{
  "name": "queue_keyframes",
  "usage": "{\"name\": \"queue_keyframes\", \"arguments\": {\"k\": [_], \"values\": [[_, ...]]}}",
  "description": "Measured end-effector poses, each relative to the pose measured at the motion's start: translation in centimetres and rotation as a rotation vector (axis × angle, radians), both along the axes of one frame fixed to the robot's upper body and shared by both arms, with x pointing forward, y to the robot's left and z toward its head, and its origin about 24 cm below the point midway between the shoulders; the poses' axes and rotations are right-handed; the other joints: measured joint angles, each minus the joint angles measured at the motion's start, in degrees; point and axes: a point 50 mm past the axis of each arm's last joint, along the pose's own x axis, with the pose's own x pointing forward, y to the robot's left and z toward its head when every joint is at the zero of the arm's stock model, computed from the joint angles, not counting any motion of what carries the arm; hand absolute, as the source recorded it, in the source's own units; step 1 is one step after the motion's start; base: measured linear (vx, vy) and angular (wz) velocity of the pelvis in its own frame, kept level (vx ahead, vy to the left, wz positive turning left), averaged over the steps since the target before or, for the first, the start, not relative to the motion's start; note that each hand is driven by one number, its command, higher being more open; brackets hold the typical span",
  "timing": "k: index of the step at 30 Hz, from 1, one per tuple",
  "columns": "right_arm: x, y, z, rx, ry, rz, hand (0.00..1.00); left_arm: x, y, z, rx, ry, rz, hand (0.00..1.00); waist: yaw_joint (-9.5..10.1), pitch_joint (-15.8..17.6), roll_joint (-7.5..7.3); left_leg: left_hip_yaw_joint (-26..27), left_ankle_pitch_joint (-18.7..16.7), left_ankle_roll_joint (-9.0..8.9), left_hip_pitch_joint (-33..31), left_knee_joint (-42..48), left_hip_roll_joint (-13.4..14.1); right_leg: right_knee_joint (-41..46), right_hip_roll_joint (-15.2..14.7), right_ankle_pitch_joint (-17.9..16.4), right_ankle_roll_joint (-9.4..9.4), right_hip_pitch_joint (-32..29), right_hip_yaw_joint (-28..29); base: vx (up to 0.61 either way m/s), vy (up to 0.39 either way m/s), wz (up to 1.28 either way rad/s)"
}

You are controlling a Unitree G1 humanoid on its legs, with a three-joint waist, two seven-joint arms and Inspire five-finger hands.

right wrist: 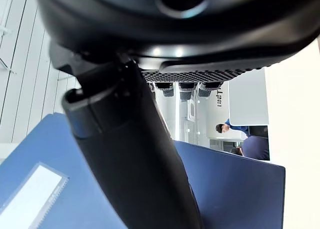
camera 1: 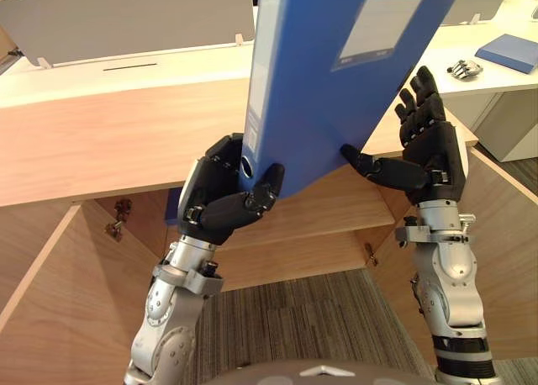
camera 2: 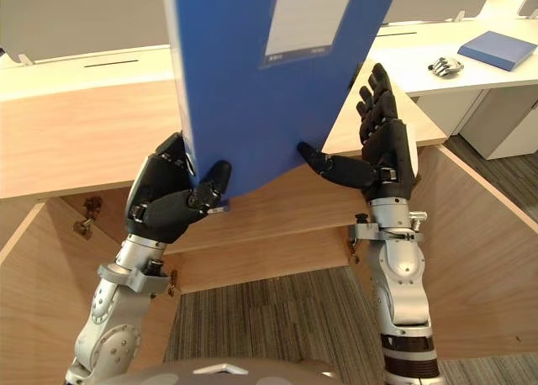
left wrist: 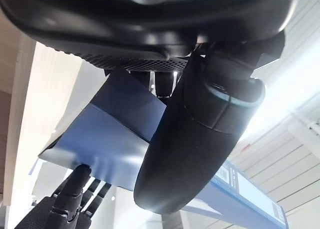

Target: Walk over to the cabinet, pick up the folder, carry it to the office cabinet, place the folder inside the office cabinet, then close the office cabinet door

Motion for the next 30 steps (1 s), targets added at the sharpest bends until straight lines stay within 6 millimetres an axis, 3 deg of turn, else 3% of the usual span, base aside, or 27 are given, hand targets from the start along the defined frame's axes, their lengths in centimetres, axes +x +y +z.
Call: {"name": "queue_keyframes", "arguments": {"k": [9, 16, 17, 30], "values": [[1.5, -1.2, -1.6, -0.076, 0.107, 0.074, 1.00, 2.3, 1.5, -1.0, 0.118, 0.020, -0.069, 0.00, 0.05, -0.2, 0.23, 1.1, 0.0, 0.01, -0.4, 0.0, 0.0, -0.2, 0.0, 0.6, 0.23, -0.9, 1.2, -0.01, 0.003, -0.06], [2.8, -0.9, -1.9, -0.090, 0.139, 0.153, 1.00, 4.3, 2.3, -1.1, 0.181, 0.009, -0.110, 0.00, -0.04, -0.2, 0.20, 1.3, 0.0, 0.01, -0.5, -0.1, -0.1, -0.5, 0.0, 0.9, 0.31, -1.0, 1.5, -0.02, -0.001, -0.01], [3.0, -1.0, -2.0, -0.085, 0.146, 0.160, 0.00, 4.6, 2.5, -1.1, 0.188, 0.010, -0.115, 0.00, 0.00, -0.2, 0.20, 1.3, 0.0, 0.02, -0.5, -0.1, -0.1, -0.5, 0.0, 1.0, 0.29, -1.0, 1.5, -0.03, -0.001, -0.01], [3.5, -0.7, -3.7, -0.088, 0.243, 0.203, 0.00, 6.8, 4.5, -2.0, 0.196, 0.060, -0.042, 0.00, -0.22, -0.3, 0.00, 1.9, 0.4, 0.46, -1.0, -0.5, -0.2, -0.8, 0.0, 1.8, 0.20, -2.0, 2.1, -0.03, -0.002, -0.03]]}}
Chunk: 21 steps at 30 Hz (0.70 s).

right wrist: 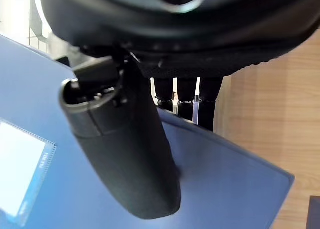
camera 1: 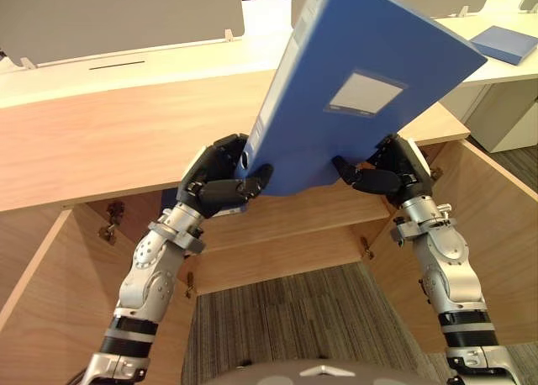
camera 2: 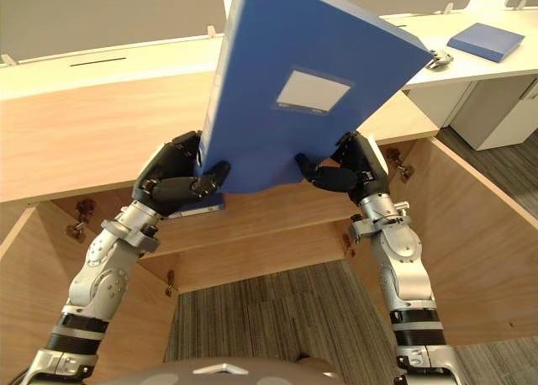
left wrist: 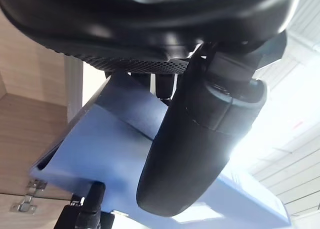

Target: Walk over to the cabinet, pick up the folder, carry it to the office cabinet, place the folder inside the office cabinet, then close the office cabinet door

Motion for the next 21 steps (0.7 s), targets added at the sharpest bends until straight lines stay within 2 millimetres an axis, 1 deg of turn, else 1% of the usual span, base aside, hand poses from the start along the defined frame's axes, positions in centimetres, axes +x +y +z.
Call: {"name": "queue_keyframes", "arguments": {"k": [2, 3, 7, 10, 15, 18, 21], "values": [[0.2, 0.5, 0.0, 0.005, -0.001, 0.012, 0.00, 0.1, 0.4, -0.3, -0.005, 0.014, 0.025, 0.00, -0.26, 0.0, -0.01, 0.0, 0.2, 0.12, 0.0, -0.3, 0.0, 0.0, 0.0, 0.1, -0.08, -0.1, 0.0, -0.04, -0.007, 0.00], [0.3, 0.6, 0.2, 0.006, -0.006, 0.008, 0.00, 0.1, 0.4, -0.4, 0.003, 0.018, 0.026, 1.00, -0.28, 0.0, -0.02, 0.0, 0.5, 0.18, 0.0, -0.6, -0.1, -0.1, 0.0, 0.2, -0.03, -0.2, 0.0, -0.05, -0.004, 0.00], [0.6, 1.0, 0.4, 0.039, -0.020, -0.004, 0.00, 0.1, 0.1, -0.6, -0.016, 0.022, 0.049, 1.00, -0.32, -0.1, -0.23, 0.0, 1.0, 0.30, -0.1, -1.2, -0.4, -0.6, -0.2, 0.7, 0.02, -0.4, 0.0, -0.04, 0.002, 0.00], [0.6, 1.6, 0.2, 0.069, -0.018, 0.004, 0.00, 0.2, 0.4, -0.7, -0.056, 0.026, 0.117, 1.00, -0.54, -0.2, -0.32, 0.0, 1.0, 0.36, -0.1, -1.3, -0.6, -0.6, -0.4, 0.7, 0.08, -0.3, 0.0, -0.03, 0.001, 0.00], [0.5, 2.8, 0.3, 0.120, -0.033, 0.027, 0.00, 0.3, 0.7, -1.0, -0.059, 0.037, 0.217, 1.00, -0.69, -0.2, -0.35, -0.6, 1.2, 0.59, -0.1, -1.3, -0.7, -0.8, -0.5, 0.7, 0.08, -0.1, -0.5, -0.02, -0.008, 0.05], [0.3, 3.1, 0.9, 0.130, -0.061, 0.037, 0.00, -0.1, 0.9, -1.1, -0.070, 0.032, 0.276, 1.00, -0.63, -0.2, -0.35, -1.1, 1.3, 0.58, -0.1, -1.3, -0.7, -0.9, -0.5, 0.7, 0.09, 0.2, -1.0, -0.03, -0.018, 0.08], [0.2, 3.4, 1.6, 0.162, -0.096, 0.023, 0.00, -1.0, 1.9, -1.0, -0.089, 0.016, 0.374, 1.00, -0.68, -0.2, -0.35, -1.3, 1.4, 0.59, -0.1, -1.3, -0.7, -0.9, -0.5, 0.7, 0.09, 0.2, -1.0, -0.01, -0.005, 0.01]]}}
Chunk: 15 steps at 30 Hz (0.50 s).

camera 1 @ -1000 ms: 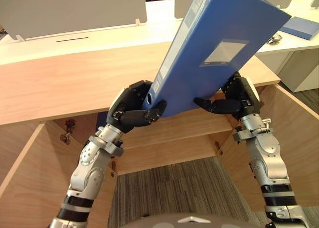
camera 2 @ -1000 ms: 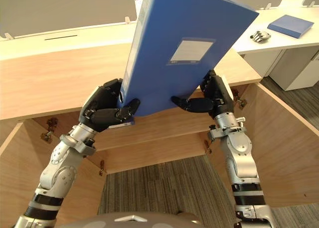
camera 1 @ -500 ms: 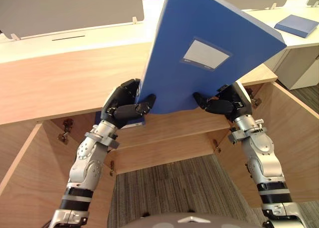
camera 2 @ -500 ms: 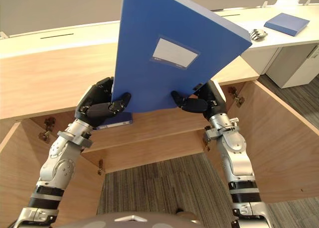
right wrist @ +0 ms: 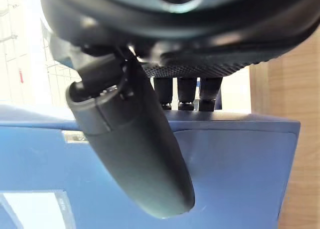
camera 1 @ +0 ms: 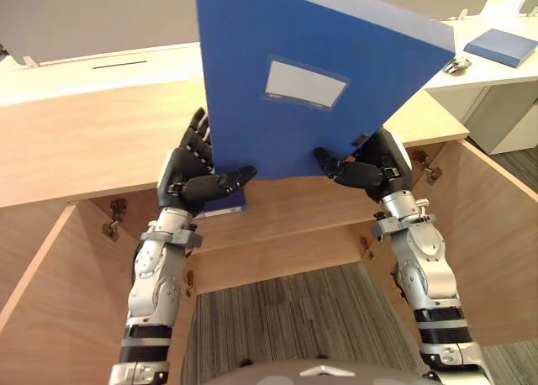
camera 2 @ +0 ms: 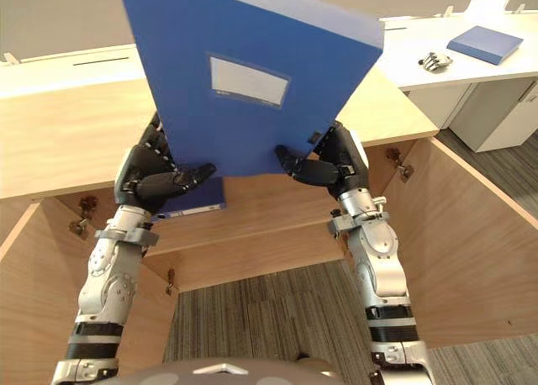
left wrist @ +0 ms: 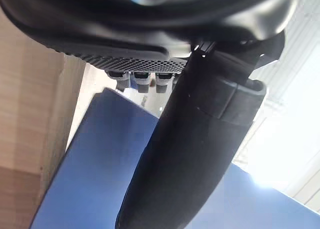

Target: Walk over to the cabinet, pick up the folder, carry it to the office cabinet, place the folder inside the office cabinet, then close the office cabinet door

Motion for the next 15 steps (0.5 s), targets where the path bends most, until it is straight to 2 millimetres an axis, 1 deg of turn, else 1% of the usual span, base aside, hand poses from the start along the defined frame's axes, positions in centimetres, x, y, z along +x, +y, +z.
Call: {"name": "queue_keyframes", "arguments": {"k": [5, 7, 10, 13, 15], "values": [[-0.5, -1.2, 0.5, 0.011, -0.035, -0.101, 0.00, -2.2, 1.7, 1.6, -0.047, -0.105, 0.173, 1.00, 0.13, 0.0, -0.01, -1.4, 0.1, 0.10, 0.1, 0.0, -0.2, -0.6, -0.2, 0.0, 0.04, 1.1, -1.5, -0.02, -0.016, 0.14], [-0.9, -1.5, 0.4, 0.030, -0.037, -0.130, 0.00, -3.8, 2.6, 2.3, -0.068, -0.161, 0.255, 1.00, 0.65, 0.0, 0.04, -1.6, 0.1, 0.06, 0.0, 0.0, -0.2, -0.7, -0.2, -0.1, 0.04, 1.3, -1.8, -0.02, -0.015, 0.08], [-1.3, -1.7, 0.0, 0.034, -0.026, -0.143, 0.00, -5.1, 3.1, 2.3, -0.090, -0.178, 0.307, 1.00, 0.74, -0.1, 0.07, -2.5, 0.2, 0.03, 0.1, 0.0, -0.3, -0.8, -0.3, -0.3, 0.08, 1.8, -2.7, -0.02, -0.019, 0.17], [-1.9, -1.5, 0.0, 0.047, -0.029, -0.142, 0.00, -6.8, 3.3, 1.6, -0.158, -0.165, 0.347, 1.00, 1.41, -0.2, 0.33, -3.4, 0.3, 0.02, 0.0, -0.1, -0.4, -0.8, -0.5, -0.6, 0.19, 2.1, -3.6, -0.02, -0.017, 0.14], [-2.0, -1.4, -0.1, 0.057, -0.026, -0.142, 0.00, -7.4, 3.3, 1.3, -0.186, -0.157, 0.356, 1.00, 1.46, -0.2, 0.33, -4.0, 0.4, 0.03, -0.2, -0.1, -0.5, -0.8, -0.6, -0.7, 0.25, 2.2, -4.2, -0.02, -0.010, 0.15]]}}
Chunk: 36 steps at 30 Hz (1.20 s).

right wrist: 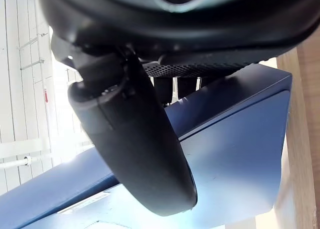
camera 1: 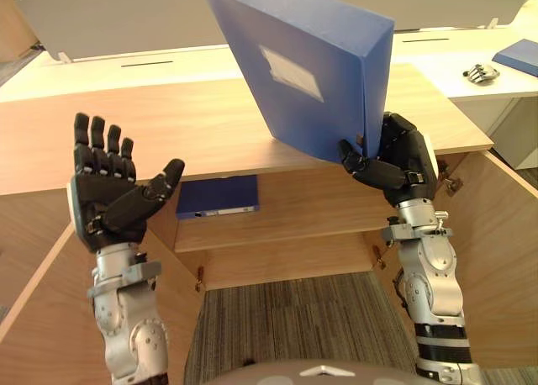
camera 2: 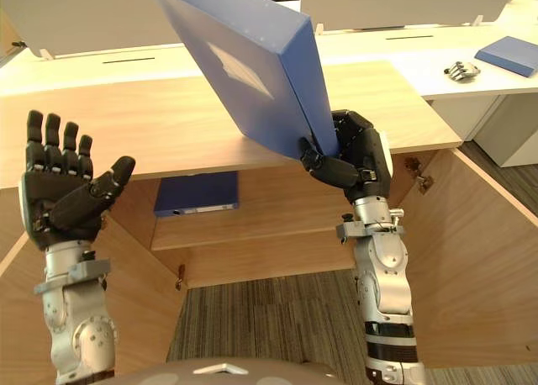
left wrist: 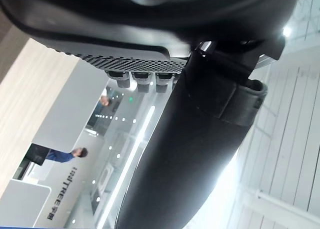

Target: Walk over to the cabinet, pick up the folder, carry it to the office cabinet, place the folder inside the office cabinet, then close the office cabinet door

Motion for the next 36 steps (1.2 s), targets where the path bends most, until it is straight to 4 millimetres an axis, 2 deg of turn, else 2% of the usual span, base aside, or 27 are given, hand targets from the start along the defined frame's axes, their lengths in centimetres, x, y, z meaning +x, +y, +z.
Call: {"name": "queue_keyframes", "arguments": {"k": [8, 11, 13, 14, 16, 17, 21, 27, 29, 32, 36], "values": [[-0.6, 0.2, -0.4, 0.013, 0.011, 0.006, 0.00, -2.5, 0.0, -2.5, -0.045, 0.110, -0.004, 1.00, 0.75, -0.1, -0.10, -2.3, 0.3, 0.04, -0.3, -0.3, -0.4, 0.7, -0.6, -1.1, 0.20, 0.7, -2.4, -0.02, -0.008, 0.16], [-0.7, 0.3, -0.4, 0.012, 0.008, 0.011, 0.00, -2.7, -0.1, -5.0, -0.063, 0.227, -0.027, 1.00, 1.34, -0.1, -0.12, -2.9, 0.4, -0.04, -0.7, -0.2, -0.4, 0.8, -0.6, -1.2, 0.14, 0.6, -3.0, -0.01, -0.015, 0.12], [-0.7, 0.4, -0.3, 0.012, 0.001, 0.020, 0.00, -3.1, -0.5, -8.1, -0.100, 0.373, -0.048, 1.00, 1.54, -0.1, -0.14, -3.4, 0.4, -0.10, -0.9, 0.0, -0.4, 0.8, -0.6, -1.3, 0.13, 0.6, -3.5, 0.00, -0.014, 0.10], [-0.7, 0.4, -0.2, 0.011, -0.003, 0.022, 0.00, -3.3, -0.6, -8.9, -0.112, 0.413, -0.055, 1.00, 1.58, -0.1, -0.14, -3.4, 0.4, -0.10, -0.9, 0.0, -0.4, 0.8, -0.6, -1.3, 0.13, 0.6, -3.5, 0.00, -0.009, 0.04], [-0.8, 0.8, 0.3, 0.018, -0.026, 0.029, 0.00, -4.3, -1.3, -12.2, -0.159, 0.580, -0.079, 1.00, 1.64, -0.1, -0.21, -3.4, 0.4, -0.11, -0.9, 0.0, -0.4, 0.8, -0.6, -1.3, 0.13, 0.6, -3.5, 0.00, 0.000, 0.00], [-0.9, 0.9, 0.5, 0.023, -0.033, 0.030, 0.00, -4.6, -1.4, -12.9, -0.165, 0.618, -0.083, 1.00, 1.65, 0.0, -0.26, -3.4, 0.4, -0.11, -0.9, 0.0, -0.4, 0.8, -0.5, -1.3, 0.13, 0.6, -3.5, 0.00, 0.000, 0.00], [-1.2, 2.6, 1.6, 0.057, -0.083, 0.100, 0.00, -6.1, -2.5, -16.5, -0.201, 0.810, -0.094, 1.00, 1.64, -0.1, -0.42, -3.2, 0.4, -0.14, -0.7, 0.0, -0.1, 1.0, -0.5, -1.3, 0.09, 0.7, -3.2, -0.02, -0.005, -0.02], [-1.9, 6.6, 2.1, 0.127, -0.118, 0.344, 0.00, -7.4, -2.9, -19.7, -0.172, 1.014, -0.090, 1.00, 1.64, -0.1, -0.59, -2.2, 0.3, -0.29, 0.0, 0.0, 0.3, 1.4, -0.2, -1.5, -0.13, 0.5, -2.2, -0.04, -0.007, -0.09], [-2.3, 8.2, 2.0, 0.122, -0.114, 0.431, 0.00, -7.5, -2.8, -20.6, -0.127, 1.087, -0.101, 1.00, 1.62, 0.0, -0.80, -1.9, 0.3, -0.32, 0.1, 0.0, 0.4, 1.5, -0.1, -1.5, -0.18, 0.3, -1.9, -0.04, -0.009, -0.07], [-2.7, 9.4, 1.8, 0.098, -0.108, 0.518, 0.00, -7.4, -2.8, -21.4, -0.060, 1.153, -0.135, 1.00, 1.64, 0.0, -1.08, -1.5, 0.3, -0.35, -0.1, 0.0, 0.5, 1.7, -0.1, -1.5, -0.22, -0.3, -1.4, -0.02, -0.002, -0.09], [-3.2, 10.7, -0.4, 0.071, -0.009, 0.617, 0.00, -7.3, -2.8, -22.8, 0.024, 1.262, -0.196, 1.00, 1.49, 0.0, -1.16, -0.4, 0.1, -0.54, 0.0, 0.0, 0.6, 1.7, 0.1, -1.5, -0.24, -0.7, -0.4, -0.01, 0.002, -0.13]]}}
